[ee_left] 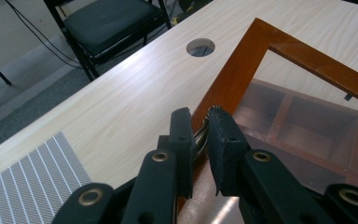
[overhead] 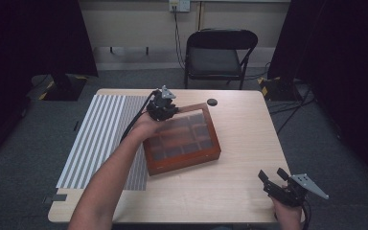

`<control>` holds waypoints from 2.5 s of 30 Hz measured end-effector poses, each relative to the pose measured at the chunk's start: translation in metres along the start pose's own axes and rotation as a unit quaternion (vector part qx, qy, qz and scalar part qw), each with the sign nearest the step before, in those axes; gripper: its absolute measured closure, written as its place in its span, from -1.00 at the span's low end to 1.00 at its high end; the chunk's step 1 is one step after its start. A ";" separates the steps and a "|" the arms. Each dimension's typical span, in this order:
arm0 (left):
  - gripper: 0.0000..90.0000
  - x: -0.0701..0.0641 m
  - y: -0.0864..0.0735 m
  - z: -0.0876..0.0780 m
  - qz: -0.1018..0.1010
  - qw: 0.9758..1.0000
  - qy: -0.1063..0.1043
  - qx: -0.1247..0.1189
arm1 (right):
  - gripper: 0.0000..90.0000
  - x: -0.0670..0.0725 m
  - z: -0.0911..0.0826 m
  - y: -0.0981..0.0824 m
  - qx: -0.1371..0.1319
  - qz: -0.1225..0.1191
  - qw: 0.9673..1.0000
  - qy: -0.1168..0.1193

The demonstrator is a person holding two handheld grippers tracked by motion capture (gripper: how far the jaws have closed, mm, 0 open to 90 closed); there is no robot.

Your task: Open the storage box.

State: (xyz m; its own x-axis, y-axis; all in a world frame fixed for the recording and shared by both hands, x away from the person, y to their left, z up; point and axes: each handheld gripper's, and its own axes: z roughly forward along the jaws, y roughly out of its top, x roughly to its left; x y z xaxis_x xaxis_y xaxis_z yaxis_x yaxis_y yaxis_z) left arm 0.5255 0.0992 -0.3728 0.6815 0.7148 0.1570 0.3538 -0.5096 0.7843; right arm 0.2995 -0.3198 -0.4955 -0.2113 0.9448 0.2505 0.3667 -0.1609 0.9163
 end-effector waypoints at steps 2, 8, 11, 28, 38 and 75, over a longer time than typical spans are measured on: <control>0.79 -0.001 0.002 -0.003 -0.001 1.000 -0.001 -0.003 | -0.64 0.000 0.000 0.000 0.001 0.002 1.000 0.000; 0.80 -0.006 0.006 -0.014 0.015 1.000 0.003 -0.014 | -0.63 0.000 0.001 0.006 -0.005 0.008 1.000 0.019; 0.80 -0.008 0.007 -0.018 0.016 1.000 0.003 -0.021 | -0.63 0.007 0.004 0.012 -0.009 0.004 0.999 0.039; 0.84 -0.021 0.015 -0.037 0.040 0.998 0.013 -0.045 | -0.58 0.058 0.058 0.067 0.002 -0.054 0.986 0.156; 0.85 -0.023 0.017 -0.045 0.034 0.998 0.005 -0.059 | -0.41 0.084 0.106 0.105 0.026 -0.084 0.978 0.190; 0.84 -0.035 0.024 -0.057 0.045 0.996 -0.004 -0.076 | -0.03 0.093 0.187 0.121 0.098 -0.066 0.956 0.270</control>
State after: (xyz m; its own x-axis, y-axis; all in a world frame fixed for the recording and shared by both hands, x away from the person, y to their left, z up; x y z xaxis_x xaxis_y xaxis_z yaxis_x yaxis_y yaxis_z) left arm 0.4739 0.0896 -0.3258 0.7120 0.6647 0.2265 0.1901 -0.4930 0.8490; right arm 0.4938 -0.1976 -0.4201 -0.6845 0.6600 0.3097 0.4563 0.0566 0.8880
